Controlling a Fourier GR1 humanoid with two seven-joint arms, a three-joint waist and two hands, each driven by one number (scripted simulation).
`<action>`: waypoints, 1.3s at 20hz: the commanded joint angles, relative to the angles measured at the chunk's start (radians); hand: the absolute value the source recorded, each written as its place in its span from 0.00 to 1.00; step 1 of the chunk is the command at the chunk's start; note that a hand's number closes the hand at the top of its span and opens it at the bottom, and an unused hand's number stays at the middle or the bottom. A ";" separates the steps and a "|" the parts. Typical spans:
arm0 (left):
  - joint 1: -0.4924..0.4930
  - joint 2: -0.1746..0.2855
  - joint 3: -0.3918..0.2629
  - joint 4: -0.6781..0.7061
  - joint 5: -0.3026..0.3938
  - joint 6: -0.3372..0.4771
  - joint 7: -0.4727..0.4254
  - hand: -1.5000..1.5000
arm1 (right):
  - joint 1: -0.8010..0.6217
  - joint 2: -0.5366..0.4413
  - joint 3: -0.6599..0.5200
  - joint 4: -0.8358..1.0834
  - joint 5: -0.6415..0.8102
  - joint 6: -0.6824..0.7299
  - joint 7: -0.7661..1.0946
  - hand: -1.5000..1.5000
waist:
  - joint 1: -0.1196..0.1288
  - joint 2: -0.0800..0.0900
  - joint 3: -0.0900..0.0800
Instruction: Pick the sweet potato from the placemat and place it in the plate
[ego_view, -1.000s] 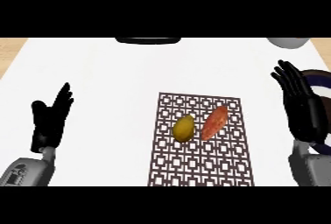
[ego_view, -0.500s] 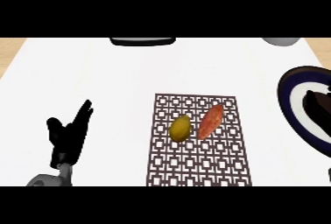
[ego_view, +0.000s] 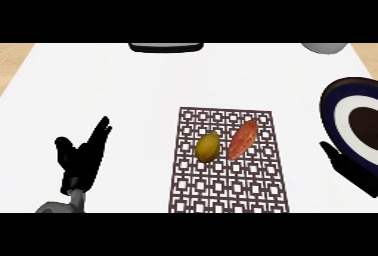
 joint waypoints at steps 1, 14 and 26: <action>0.024 -0.027 -0.028 0.033 -0.002 -0.011 0.011 0.50 | 0.069 -0.098 0.064 -0.078 0.079 0.145 0.190 0.00 | 0.001 0.006 -0.007; 0.052 -0.025 -0.020 0.018 -0.002 -0.055 0.001 0.50 | -0.265 -0.142 0.305 -0.143 0.260 0.544 0.892 0.00 | 0.031 0.009 -0.005; 0.067 -0.056 -0.020 -0.069 -0.035 -0.027 0.076 0.50 | -0.356 0.082 0.410 0.061 0.393 0.586 0.952 0.00 | 0.016 0.006 -0.003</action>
